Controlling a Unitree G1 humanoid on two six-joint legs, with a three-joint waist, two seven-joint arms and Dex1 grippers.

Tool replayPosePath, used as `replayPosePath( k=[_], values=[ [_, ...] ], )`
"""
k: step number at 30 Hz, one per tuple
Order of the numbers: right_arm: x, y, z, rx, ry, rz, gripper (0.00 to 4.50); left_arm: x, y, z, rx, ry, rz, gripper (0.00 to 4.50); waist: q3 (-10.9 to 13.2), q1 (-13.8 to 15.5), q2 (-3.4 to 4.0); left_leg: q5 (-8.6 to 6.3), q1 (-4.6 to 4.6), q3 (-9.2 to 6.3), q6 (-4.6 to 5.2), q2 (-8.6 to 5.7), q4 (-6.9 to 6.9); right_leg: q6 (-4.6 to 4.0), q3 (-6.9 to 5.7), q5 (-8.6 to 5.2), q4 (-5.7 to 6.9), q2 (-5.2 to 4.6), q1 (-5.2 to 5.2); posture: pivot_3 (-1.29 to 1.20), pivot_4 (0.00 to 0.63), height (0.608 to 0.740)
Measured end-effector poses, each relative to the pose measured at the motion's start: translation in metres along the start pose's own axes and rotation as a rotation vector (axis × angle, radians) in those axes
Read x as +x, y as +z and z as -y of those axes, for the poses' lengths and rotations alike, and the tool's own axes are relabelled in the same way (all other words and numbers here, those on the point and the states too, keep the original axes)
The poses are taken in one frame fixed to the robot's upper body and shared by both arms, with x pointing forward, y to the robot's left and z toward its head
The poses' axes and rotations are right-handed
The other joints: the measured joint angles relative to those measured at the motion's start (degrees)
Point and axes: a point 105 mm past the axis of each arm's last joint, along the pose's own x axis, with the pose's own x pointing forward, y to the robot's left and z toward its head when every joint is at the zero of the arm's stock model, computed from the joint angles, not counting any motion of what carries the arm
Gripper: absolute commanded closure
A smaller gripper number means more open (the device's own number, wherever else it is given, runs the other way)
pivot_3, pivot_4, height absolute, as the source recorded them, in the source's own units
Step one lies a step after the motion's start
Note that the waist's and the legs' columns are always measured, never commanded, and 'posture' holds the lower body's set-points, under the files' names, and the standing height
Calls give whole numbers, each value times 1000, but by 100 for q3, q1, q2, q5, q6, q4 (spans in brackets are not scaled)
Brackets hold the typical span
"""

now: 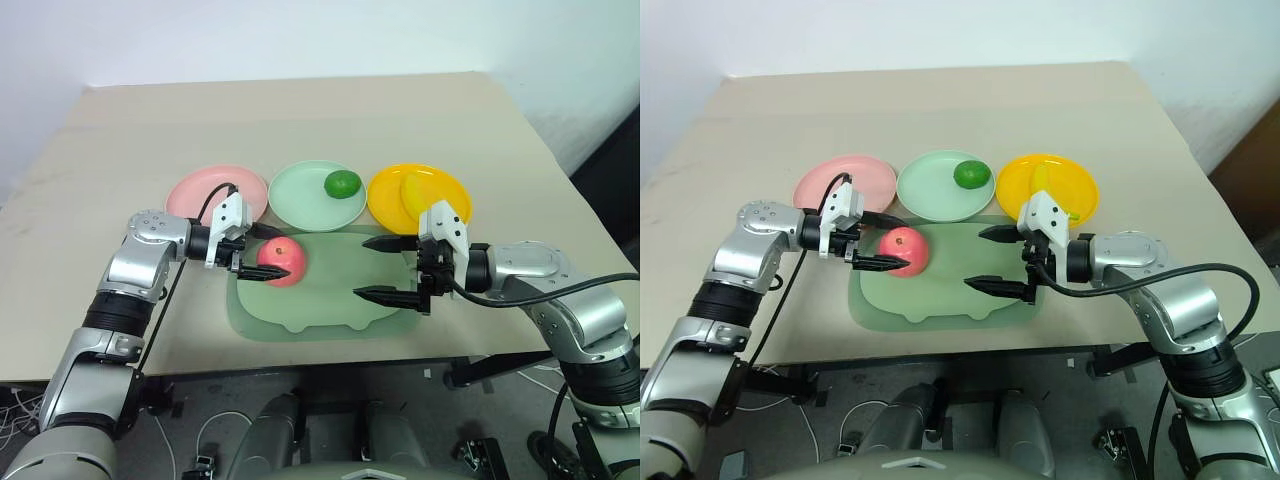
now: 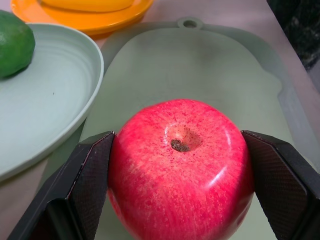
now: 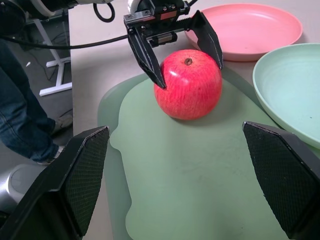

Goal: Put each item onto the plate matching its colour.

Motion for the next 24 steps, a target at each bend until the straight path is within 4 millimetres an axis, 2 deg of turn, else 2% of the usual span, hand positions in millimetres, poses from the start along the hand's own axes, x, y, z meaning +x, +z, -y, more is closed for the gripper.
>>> replayPosePath(
  k=[3,11,15,18,21,24],
  values=[
    [0,0,0,4,1,-2,0,-12,5,-7,-36,57,32,757,2,3,-3,0,-8,-1,0,0,0,0,0,0,0,0,-6,0,150,737],
    [0,1,-1,4,11,-1,0,-64,28,-34,-51,266,74,757,8,8,-9,0,-9,0,0,-1,0,1,0,0,-1,0,-8,0,150,737],
    [1,2,-2,3,23,5,0,-85,17,-42,-96,350,53,757,9,6,-9,0,-9,0,0,-1,-3,1,0,0,-1,0,-20,0,150,737],
    [1,6,-1,-8,28,11,0,-97,1,-48,-136,423,21,757,9,8,-10,0,-10,0,0,-1,-3,1,0,0,-1,-1,-30,0,150,737],
    [1,7,-1,-11,33,14,0,-105,-14,-55,-147,497,-10,757,11,14,-13,0,-20,0,0,-1,-2,1,0,1,-1,-1,-39,0,150,737],
    [2,8,-1,-12,36,15,0,-106,-21,-61,-123,565,-11,757,11,34,-14,0,-27,0,0,-4,0,4,0,3,0,-3,-43,0,150,737]
  ],
)
